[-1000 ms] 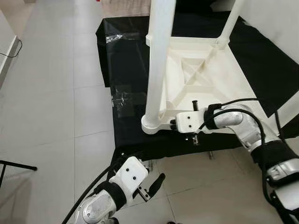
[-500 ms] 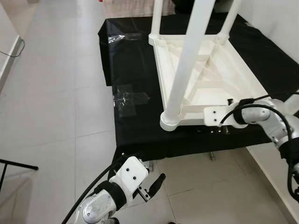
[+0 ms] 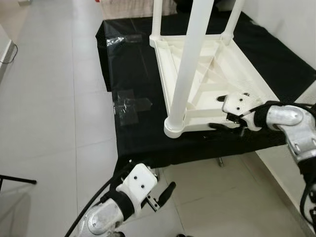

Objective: Building children table

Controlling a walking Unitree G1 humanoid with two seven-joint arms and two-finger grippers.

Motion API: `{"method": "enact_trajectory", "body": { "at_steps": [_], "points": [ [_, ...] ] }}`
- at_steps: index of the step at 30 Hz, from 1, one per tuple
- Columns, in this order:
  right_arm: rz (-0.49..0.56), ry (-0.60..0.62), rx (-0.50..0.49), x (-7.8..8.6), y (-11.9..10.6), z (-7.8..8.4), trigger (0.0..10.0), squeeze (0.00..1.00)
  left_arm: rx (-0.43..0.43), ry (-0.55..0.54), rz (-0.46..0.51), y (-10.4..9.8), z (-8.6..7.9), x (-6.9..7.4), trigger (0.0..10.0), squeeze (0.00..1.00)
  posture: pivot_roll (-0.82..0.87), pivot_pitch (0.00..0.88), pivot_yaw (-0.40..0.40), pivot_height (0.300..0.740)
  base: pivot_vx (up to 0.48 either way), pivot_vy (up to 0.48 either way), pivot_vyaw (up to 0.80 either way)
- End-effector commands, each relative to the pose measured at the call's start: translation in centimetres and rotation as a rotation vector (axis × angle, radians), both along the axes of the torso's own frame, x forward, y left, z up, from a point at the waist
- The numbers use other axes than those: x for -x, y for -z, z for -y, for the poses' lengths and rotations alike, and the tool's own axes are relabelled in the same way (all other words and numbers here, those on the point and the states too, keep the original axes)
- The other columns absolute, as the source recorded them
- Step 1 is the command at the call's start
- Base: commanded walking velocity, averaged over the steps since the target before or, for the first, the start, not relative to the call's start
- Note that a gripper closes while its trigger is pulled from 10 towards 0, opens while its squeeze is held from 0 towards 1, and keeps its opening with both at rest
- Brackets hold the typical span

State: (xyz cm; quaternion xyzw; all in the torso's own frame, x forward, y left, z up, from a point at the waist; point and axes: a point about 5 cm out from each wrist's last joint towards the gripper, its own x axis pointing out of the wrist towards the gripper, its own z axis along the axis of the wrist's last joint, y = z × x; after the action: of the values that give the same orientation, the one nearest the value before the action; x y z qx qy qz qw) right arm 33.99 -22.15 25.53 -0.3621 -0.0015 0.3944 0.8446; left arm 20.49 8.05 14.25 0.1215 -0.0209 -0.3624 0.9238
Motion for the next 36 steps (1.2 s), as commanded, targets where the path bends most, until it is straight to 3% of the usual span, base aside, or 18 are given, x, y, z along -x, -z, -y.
{"method": "enact_trajectory", "body": {
  "at_steps": [1, 4, 6, 9, 10, 11, 13, 17, 19, 25, 28, 29, 31, 32, 34, 35, 36],
  "points": [
    [-0.007, 0.022, -0.083, 0.2, 0.1, 0.0, 10.0, 0.0, 0.013, -0.004, -0.027, 0.4, 0.0, 0.0, 10.0, 0.0, 0.06, 0.201, -0.038, 0.74, 0.0, 0.0, 0.0],
    [-0.002, 0.07, -0.11, -0.1, 0.4, 0.1, 10.0, 0.0, 0.028, -0.012, -0.023, 0.2, -0.2, -0.2, 10.0, 0.0, 0.05, 0.197, -0.039, 0.74, 0.0, 0.0, 0.0],
    [0.029, 0.23, -0.154, -1.1, 1.5, 0.6, 10.0, 0.0, 0.062, -0.071, 0.028, -1.1, -0.8, -1.4, 10.0, 0.0, 0.05, 0.197, -0.041, 0.74, 0.0, 0.0, 0.0],
    [0.041, 0.296, -0.155, -1.4, 2.0, 1.0, 10.0, 0.0, 0.078, -0.095, 0.05, -1.7, -1.1, -1.9, 10.0, 0.0, 0.05, 0.197, -0.041, 0.74, 0.0, 0.0, 0.0],
    [0.047, 0.369, -0.155, -1.6, 2.3, 1.5, 10.0, 0.0, 0.096, -0.109, 0.082, -2.6, -1.2, -2.5, 10.0, 0.0, 0.05, 0.198, -0.039, 0.74, 0.0, 0.0, 0.0],
    [0.044, 0.438, -0.16, -1.6, 2.6, 2.0, 10.0, 0.0, 0.122, -0.107, 0.109, -3.6, -1.2, -3.2, 10.0, 0.0, 0.05, 0.195, -0.038, 0.74, 0.0, 0.0, 0.0],
    [0.044, 0.438, -0.16, -1.6, 2.6, 2.0, 10.0, 0.0, 0.122, -0.107, 0.109, -3.6, -1.2, -3.2, 10.0, 0.0, 0.05, 0.195, -0.038, 0.74, 0.0, 0.0, 0.0],
    [0.051, 0.566, -0.152, -1.4, 3.2, 2.7, 10.0, 0.0, 0.179, -0.072, 0.153, -5.5, -0.7, -4.6, 10.0, 0.0, 0.04, 0.192, -0.028, 0.74, 0.0, 0.0, 0.0],
    [0.089, 0.674, -0.164, -1.2, 3.6, 3.2, 10.0, 0.0, 0.206, -0.041, 0.16, -6.2, -0.3, -5.4, 10.0, 0.0, 0.03, 0.194, -0.019, 0.74, 0.0, 0.0, 0.0],
    [0.114, 0.761, -0.294, -1.3, 4.5, 1.8, 10.0, 0.0, 0.2, -0.132, 0.107, -4.5, -1.3, -5.6, 10.0, 0.0, 0.04, 0.195, -0.016, 0.74, 0.0, 0.0, 0.0],
    [0.113, 0.72, -0.442, -1.3, 4.8, -0.5, 10.0, 0.0, 0.23, -0.222, 0.066, -3.5, -2.4, -5.5, 10.0, 0.0, 0.05, 0.195, -0.023, 0.74, 0.0, 0.0, 0.0],
    [0.113, 0.72, -0.442, -1.3, 4.8, -0.5, 10.0, 0.0, 0.23, -0.222, 0.066, -3.5, -2.4, -5.5, 10.0, 0.0, 0.05, 0.195, -0.023, 0.74, 0.0, 0.0, 0.0],
    [0.068, 0.698, -0.578, -1.0, 5.3, -1.9, 10.0, 0.0, 0.224, -0.326, 0.048, -2.8, -3.9, -5.2, 10.0, 0.0, 0.05, 0.194, -0.026, 0.74, 0.0, 0.0, 0.0],
    [0.068, 0.698, -0.578, -1.0, 5.3, -1.9, 10.0, 0.0, 0.224, -0.326, 0.048, -2.8, -3.9, -5.2, 10.0, 0.0, 0.05, 0.194, -0.026, 0.74, 0.0, 0.0, 0.0],
    [0.023, 0.708, -0.651, -0.5, 6.0, -2.4, 10.0, 0.0, 0.184, -0.467, 0.028, -1.7, -6.2, -4.8, 10.0, 0.0, 0.06, 0.191, -0.026, 0.74, 0.0, 0.0, -0.39],
    [0.023, 0.708, -0.651, -0.5, 6.0, -2.4, 10.0, 0.0, 0.184, -0.467, 0.028, -1.7, -6.2, -4.8, 10.0, 0.0, 0.06, 0.191, -0.026, 0.74, 0.0, 0.0, -0.78],
    [0.018, 0.724, -0.662, -0.3, 6.2, -2.4, 10.0, 0.0, 0.184, -0.518, 0.013, -1.3, -7.3, -4.6, 10.0, 0.0, 0.07, 0.19, -0.025, 0.74, 0.0, 0.0, -0.8]
  ]
}}
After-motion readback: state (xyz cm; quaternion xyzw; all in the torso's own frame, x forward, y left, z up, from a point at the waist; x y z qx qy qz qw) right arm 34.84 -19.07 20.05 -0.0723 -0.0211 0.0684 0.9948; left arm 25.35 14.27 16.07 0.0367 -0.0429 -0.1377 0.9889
